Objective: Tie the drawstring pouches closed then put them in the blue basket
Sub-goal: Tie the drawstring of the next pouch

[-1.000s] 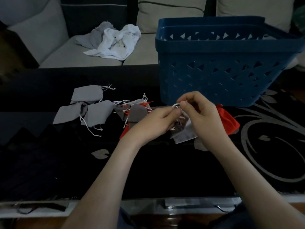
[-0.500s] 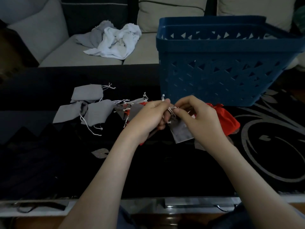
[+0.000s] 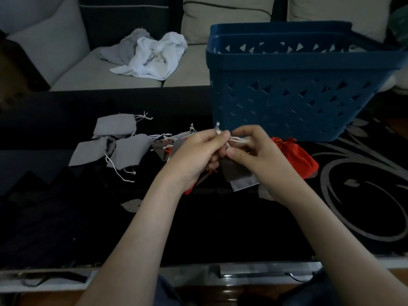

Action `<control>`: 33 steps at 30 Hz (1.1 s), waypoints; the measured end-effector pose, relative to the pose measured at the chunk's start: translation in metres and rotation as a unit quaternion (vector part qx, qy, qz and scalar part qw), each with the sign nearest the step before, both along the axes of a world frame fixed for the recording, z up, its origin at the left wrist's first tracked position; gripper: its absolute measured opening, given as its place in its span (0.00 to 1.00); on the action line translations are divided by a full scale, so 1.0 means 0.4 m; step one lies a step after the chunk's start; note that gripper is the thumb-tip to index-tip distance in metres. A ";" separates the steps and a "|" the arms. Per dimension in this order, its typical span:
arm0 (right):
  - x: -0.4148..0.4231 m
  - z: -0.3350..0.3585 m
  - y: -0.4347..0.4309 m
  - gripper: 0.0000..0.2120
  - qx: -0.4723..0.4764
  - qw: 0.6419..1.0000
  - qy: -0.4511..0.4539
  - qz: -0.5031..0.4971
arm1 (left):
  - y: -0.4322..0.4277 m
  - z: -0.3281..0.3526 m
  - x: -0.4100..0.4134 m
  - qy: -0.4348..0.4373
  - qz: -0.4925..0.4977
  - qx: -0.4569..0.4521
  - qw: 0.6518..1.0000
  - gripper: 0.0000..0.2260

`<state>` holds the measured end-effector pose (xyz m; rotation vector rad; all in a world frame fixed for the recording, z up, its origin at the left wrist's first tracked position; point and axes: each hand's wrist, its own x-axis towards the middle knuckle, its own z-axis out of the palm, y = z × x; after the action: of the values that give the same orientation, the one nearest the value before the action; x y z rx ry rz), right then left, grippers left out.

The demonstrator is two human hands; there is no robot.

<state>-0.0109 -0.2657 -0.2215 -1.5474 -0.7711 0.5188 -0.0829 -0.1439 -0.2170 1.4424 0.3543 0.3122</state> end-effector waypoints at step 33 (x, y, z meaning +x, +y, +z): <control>0.005 -0.010 0.002 0.10 0.009 1.000 -0.016 -0.005 | -0.024 -0.003 -0.012 -0.163 0.161 0.544 0.808 0.02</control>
<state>-0.0090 -0.2648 -0.2256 -1.5447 -0.7895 0.4789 -0.0877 -0.1536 -0.2184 2.3986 0.1086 1.1661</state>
